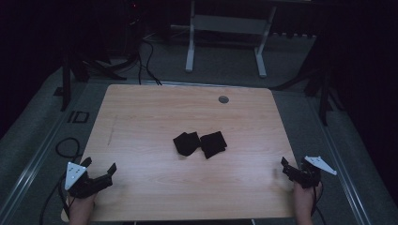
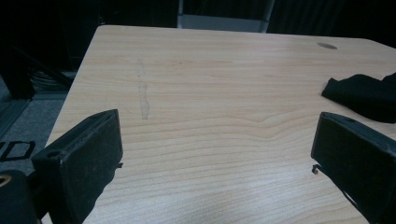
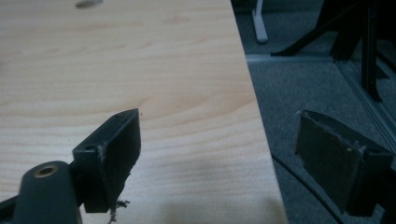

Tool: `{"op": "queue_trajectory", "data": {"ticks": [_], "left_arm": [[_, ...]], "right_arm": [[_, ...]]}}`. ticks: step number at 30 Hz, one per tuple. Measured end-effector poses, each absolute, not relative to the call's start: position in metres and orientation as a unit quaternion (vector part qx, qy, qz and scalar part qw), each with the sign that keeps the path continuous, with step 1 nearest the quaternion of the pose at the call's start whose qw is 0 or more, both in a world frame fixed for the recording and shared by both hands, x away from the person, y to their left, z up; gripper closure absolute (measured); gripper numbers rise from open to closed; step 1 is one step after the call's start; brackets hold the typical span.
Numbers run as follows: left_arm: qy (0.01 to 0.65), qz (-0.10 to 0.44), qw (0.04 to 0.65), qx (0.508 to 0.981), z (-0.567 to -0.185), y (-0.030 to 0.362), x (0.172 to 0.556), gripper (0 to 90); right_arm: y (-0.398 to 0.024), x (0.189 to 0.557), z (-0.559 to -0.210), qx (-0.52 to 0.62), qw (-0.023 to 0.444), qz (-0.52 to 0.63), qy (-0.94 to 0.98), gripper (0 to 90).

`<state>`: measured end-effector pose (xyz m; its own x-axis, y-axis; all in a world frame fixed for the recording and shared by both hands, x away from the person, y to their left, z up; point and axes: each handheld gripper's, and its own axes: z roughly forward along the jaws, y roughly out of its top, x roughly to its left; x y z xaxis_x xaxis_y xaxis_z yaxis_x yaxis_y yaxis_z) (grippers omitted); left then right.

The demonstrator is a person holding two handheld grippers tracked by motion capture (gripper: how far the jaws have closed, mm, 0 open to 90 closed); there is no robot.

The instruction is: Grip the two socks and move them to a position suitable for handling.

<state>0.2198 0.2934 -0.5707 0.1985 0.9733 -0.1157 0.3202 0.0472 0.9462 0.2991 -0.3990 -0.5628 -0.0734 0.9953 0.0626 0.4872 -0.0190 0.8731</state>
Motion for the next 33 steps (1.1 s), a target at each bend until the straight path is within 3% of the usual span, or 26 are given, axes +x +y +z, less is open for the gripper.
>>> {"op": "queue_trajectory", "data": {"ticks": [9,15,23,33], "left_arm": [[0.544,0.337,0.494,0.588,-0.569,0.295,0.218,2.4],[0.554,0.319,0.48,0.601,-0.568,0.286,0.22,2.4],[0.559,0.313,0.487,0.594,-0.565,0.277,0.219,2.4],[0.528,0.291,0.505,0.618,-0.557,0.259,0.215,2.3]], "right_arm": [[-0.401,0.301,-0.562,0.588,0.31,0.395,0.634,14.4],[-0.395,0.302,-0.558,0.564,0.263,0.421,0.66,13.9],[-0.369,0.307,-0.555,0.523,0.238,0.404,0.712,13.5],[-0.328,0.318,-0.546,0.468,0.204,0.416,0.752,13.1]]}}
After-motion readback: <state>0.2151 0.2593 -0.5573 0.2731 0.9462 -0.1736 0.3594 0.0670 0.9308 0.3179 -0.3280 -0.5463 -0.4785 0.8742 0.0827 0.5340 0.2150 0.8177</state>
